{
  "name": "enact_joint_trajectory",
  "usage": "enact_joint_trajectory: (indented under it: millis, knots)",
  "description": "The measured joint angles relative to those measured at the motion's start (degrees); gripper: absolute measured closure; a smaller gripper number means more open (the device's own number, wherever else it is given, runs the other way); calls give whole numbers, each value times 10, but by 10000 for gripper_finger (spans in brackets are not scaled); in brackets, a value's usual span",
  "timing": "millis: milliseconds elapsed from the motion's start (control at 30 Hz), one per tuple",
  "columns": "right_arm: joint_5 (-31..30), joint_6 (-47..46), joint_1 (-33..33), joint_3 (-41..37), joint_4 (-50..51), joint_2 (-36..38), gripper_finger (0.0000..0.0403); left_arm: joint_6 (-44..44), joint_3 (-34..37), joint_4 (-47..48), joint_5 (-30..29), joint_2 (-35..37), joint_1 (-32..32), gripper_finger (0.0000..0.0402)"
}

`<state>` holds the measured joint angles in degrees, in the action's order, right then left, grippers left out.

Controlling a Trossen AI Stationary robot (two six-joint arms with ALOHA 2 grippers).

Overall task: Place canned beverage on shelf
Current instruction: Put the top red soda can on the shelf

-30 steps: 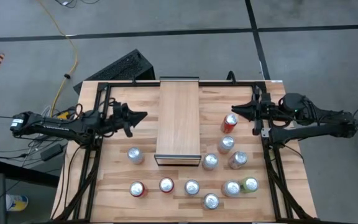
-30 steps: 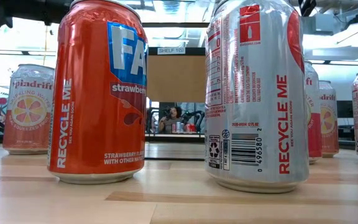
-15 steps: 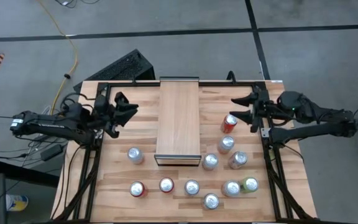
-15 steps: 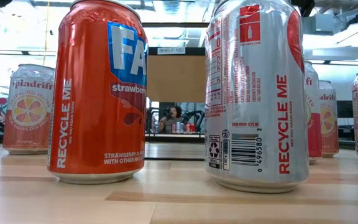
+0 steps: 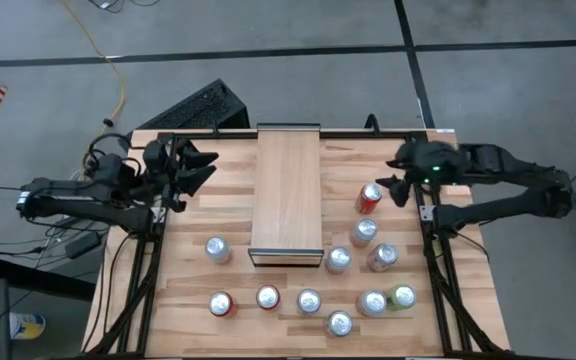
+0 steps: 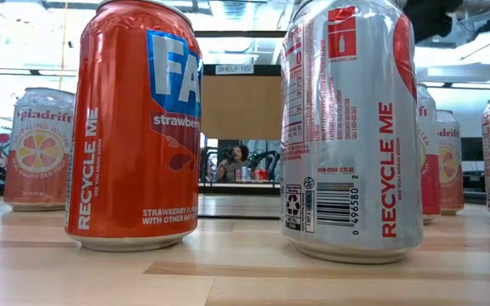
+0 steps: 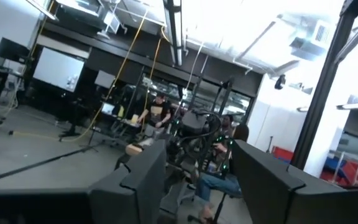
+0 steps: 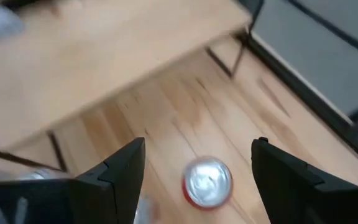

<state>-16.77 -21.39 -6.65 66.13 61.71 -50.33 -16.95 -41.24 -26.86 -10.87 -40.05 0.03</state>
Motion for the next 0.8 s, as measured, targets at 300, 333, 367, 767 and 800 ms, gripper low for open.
enact_joint_trajectory:
  millis: [300, 333, 367, 767, 800]
  knots:
    - [0, 8, -3, 4, 19, -82, 132, 8, -43, 109, 0, 0, 0, 184]
    - [1, 8, -3, 4, 27, -89, 132, 8, -44, 113, 0, 0, 0, 179]
    - [1, 8, -3, 4, 37, -95, 132, 8, -44, 114, 0, 0, 0, 175]
    - [39, -41, -3, 4, 71, -154, 132, 7, -44, 131, 0, 0, 0, 154]
    - [50, -53, -3, 4, 77, -159, 132, 7, -44, 132, 0, 0, 0, 154]
